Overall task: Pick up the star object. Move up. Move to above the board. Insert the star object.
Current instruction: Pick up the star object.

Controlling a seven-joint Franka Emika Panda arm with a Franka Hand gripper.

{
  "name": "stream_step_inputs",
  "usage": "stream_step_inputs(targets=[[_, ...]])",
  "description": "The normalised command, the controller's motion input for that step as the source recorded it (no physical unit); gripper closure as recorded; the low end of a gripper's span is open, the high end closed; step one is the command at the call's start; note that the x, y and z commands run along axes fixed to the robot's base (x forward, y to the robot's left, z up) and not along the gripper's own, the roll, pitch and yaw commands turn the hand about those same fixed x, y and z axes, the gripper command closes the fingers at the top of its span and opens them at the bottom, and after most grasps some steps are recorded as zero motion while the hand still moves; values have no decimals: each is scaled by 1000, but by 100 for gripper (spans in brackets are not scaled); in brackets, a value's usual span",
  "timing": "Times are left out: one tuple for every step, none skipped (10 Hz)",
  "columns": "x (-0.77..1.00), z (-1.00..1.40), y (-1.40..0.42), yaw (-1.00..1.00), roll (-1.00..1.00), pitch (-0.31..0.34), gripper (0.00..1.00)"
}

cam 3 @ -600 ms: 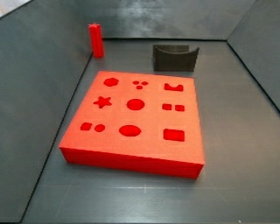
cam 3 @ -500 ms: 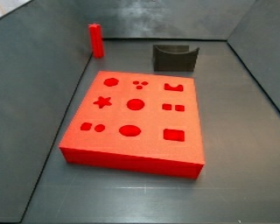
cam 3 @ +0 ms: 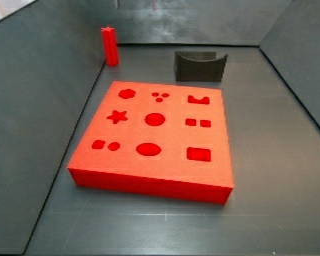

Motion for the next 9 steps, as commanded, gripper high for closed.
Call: stream_step_inputs(targets=[[-751, -617, 0, 6, 106, -233, 0], [-977, -563, 49, 0, 86, -241, 0], [-1000, -343, 149, 0, 36, -231, 0], [-1000, 0, 197, 0, 17, -163, 0], [-900, 326, 160, 0, 67, -59, 0], [-714, 346, 31, 0, 123, 0, 0], [-406, 114, 0, 0, 70, -24, 0], [-323, -506, -97, 69, 114, -199, 0], [-140, -814, -97, 111, 111, -210, 0]])
